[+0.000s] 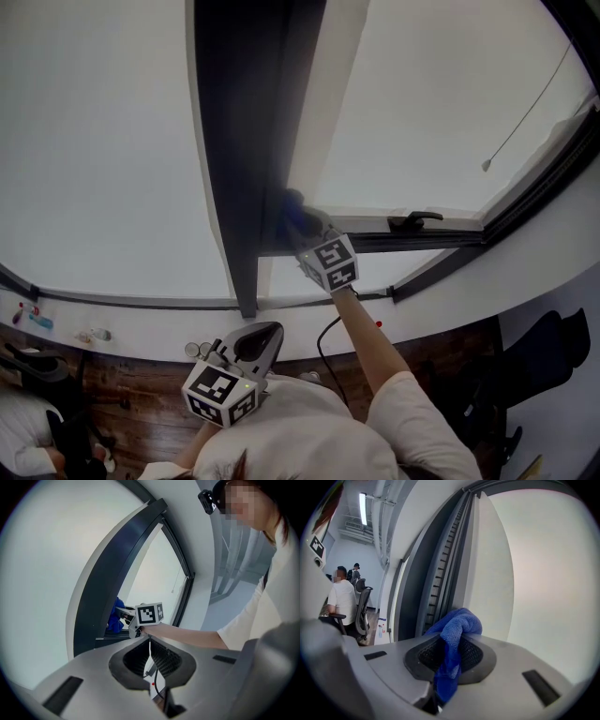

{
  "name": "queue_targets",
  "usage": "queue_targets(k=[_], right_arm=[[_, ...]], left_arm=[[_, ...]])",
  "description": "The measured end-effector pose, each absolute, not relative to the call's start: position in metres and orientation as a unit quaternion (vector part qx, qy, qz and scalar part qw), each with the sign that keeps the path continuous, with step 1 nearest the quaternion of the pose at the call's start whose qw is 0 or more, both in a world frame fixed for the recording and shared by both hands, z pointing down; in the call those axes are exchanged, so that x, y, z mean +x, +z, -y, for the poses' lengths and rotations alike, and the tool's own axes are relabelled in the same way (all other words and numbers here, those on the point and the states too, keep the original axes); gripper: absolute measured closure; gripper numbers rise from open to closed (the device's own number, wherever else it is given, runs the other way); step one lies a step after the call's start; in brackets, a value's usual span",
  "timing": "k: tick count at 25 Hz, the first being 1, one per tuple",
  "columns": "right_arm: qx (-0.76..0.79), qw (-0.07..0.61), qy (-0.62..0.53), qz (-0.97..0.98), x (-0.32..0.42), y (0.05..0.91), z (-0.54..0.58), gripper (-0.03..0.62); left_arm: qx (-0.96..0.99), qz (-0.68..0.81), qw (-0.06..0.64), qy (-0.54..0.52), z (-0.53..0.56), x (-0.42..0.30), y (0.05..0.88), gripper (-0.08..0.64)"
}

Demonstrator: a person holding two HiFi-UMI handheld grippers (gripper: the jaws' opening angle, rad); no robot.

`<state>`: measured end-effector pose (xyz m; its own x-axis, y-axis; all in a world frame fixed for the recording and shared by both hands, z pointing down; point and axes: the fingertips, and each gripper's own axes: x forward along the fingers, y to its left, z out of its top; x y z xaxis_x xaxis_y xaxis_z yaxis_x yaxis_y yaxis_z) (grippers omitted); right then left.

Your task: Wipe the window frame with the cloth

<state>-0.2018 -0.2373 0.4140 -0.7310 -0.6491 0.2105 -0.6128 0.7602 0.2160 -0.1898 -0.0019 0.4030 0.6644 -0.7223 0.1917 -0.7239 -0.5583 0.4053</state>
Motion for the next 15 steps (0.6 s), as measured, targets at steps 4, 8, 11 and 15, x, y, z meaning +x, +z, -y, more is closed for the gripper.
queue_targets(k=[4, 8, 11, 15], right_arm=[[0.336, 0.15, -0.055, 0.928, -0.201, 0.43, 0.24, 0.543], [0.334, 0.134, -0.048, 0.932, -0.199, 0.442, 0.24, 0.541], [0.332, 0.123, -0.044, 0.934, -0.199, 0.442, 0.241, 0.543], [0.32, 0.141, -0.042, 0.936, -0.199, 0.453, 0.242, 0.541]], left_arm=[[0.877, 0.42, 0.234, 0.002, 0.001, -0.187, 0.405, 0.549], [0.87, 0.427, 0.247, 0.0, -0.003, -0.177, 0.409, 0.549], [0.863, 0.436, 0.256, 0.001, 0.0, -0.169, 0.41, 0.549], [0.859, 0.438, 0.264, -0.001, 0.003, -0.149, 0.406, 0.549]])
